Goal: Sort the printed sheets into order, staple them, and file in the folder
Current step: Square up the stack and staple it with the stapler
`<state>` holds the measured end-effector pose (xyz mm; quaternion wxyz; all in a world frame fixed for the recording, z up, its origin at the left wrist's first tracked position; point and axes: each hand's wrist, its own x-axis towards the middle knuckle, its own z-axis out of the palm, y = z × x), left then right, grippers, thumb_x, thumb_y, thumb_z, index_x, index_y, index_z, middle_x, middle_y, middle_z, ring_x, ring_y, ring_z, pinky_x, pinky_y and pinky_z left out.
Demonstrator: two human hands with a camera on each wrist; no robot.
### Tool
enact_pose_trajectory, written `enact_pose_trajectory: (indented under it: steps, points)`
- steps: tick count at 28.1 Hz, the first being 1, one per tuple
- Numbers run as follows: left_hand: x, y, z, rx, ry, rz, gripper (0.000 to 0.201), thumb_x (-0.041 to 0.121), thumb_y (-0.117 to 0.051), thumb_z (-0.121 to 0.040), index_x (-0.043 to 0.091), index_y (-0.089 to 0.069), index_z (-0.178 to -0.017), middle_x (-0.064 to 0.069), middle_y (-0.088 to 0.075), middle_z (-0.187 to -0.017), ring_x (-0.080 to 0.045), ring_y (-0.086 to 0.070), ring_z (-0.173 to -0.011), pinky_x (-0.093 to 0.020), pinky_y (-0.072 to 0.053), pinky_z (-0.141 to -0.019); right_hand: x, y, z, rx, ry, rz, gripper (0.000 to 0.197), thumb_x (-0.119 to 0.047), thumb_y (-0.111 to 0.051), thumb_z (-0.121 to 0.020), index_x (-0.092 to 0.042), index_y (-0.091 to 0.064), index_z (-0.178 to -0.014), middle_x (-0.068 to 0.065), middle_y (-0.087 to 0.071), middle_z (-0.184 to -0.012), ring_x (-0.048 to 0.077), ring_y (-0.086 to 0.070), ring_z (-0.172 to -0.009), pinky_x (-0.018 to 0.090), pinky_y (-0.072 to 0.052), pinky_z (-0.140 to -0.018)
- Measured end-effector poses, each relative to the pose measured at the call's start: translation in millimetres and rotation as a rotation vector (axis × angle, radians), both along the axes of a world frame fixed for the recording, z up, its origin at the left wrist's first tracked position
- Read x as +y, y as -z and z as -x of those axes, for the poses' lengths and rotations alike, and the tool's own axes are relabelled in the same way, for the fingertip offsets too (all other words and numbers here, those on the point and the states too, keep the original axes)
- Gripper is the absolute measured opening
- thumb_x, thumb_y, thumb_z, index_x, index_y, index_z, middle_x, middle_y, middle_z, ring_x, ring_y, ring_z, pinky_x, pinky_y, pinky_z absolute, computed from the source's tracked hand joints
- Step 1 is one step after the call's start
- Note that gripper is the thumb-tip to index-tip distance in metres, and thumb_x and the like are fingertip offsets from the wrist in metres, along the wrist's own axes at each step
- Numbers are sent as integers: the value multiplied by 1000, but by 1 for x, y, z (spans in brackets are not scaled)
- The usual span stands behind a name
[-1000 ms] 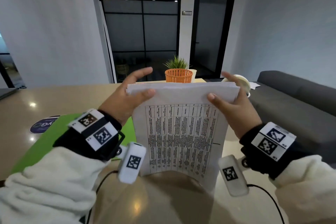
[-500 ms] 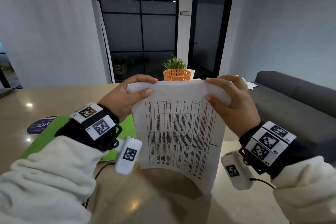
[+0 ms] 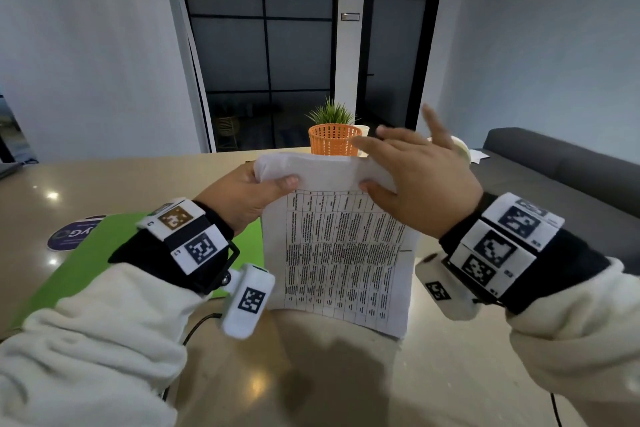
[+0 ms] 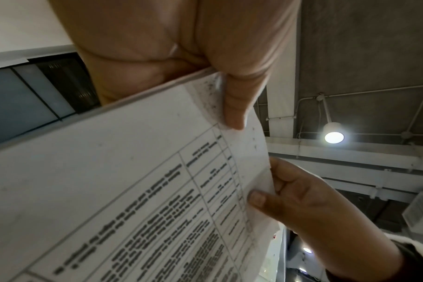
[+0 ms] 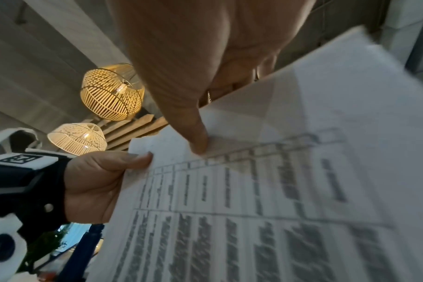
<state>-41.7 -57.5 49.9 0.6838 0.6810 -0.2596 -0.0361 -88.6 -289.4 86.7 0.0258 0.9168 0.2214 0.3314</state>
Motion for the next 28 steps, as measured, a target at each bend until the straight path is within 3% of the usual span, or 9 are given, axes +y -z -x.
enact_pose_trajectory:
  steps: [2,3,5,11,13,17,21,25,28]
  points:
    - [-3,-2,2,1,-8,-29,31,31,-70,-69,23,-72,-98,-6,-73,-94,-21,-69,-89,-37,-56,-81,7,-9,4,124,-23,-43,31,-31,-46,-94,-29,-52,-125,-10,-63,-109,16,-57,-112,29,-31,-106]
    - [-4,-3,4,-5,-18,-32,34,33,-70,-69,22,-69,-101,-5,-73,-94,-21,-69,-89,-39,-56,-82,10,-12,5,180,-16,-84,26,-30,-44,-95,-29,-54,-119,-10,-61,-102,16,-58,-101,20,-43,-81]
    - [-1,-3,2,-43,-93,-21,43,39,-77,-68,20,-65,-105,0,-73,-92,-15,-69,-87,-34,-56,-78,8,-14,3,198,-6,-185,19,-27,-45,-96,-26,-57,-110,-7,-59,-94,17,-56,-87,21,-35,-56]
    - [47,25,0,63,-554,9,155,87,-65,-8,30,-20,-146,-6,-31,-146,-18,-34,-131,-39,-29,-100,-39,-2,-17,225,11,-780,8,-23,-53,-93,-21,-55,-86,-8,-55,-70,6,-51,-61,5,-34,-45]
    - [57,35,6,94,-501,112,152,84,-68,-10,33,-21,-145,-2,-37,-141,-17,-37,-127,-40,-30,-97,-50,14,-22,299,-20,-933,9,-21,-55,-93,-14,-60,-95,2,-65,-84,7,-59,-68,6,-43,-55]
    - [52,56,1,206,-319,155,125,57,-89,-14,28,-42,-126,4,-71,-100,-20,-63,-98,-35,-51,-79,-59,43,-28,431,-45,-1195,17,-24,-57,-91,-16,-64,-104,8,-71,-100,28,-67,-93,44,-52,-89]
    - [37,66,4,250,-254,175,85,41,-93,-30,19,-59,-104,2,-73,-94,-16,-69,-89,-33,-56,-81,-59,54,-26,574,-173,-1446,14,-17,-54,-94,-20,-65,-101,4,-71,-104,22,-66,-94,44,-50,-93]
    - [27,66,6,143,-426,-106,84,81,-74,-28,28,-57,-91,6,-66,-87,-20,-60,-88,-32,-49,-82,-60,58,-24,599,-242,-1427,21,-8,-52,-94,-15,-60,-112,2,-70,-105,25,-64,-100,43,-51,-92]
    - [24,51,4,23,-551,-184,76,77,-67,-55,24,-60,-109,9,-64,-109,-15,-58,-104,-31,-41,-97,-60,59,-22,563,-284,-1344,27,-7,-54,-92,-30,-63,-104,-7,-71,-103,26,-64,-102,45,-50,-87]
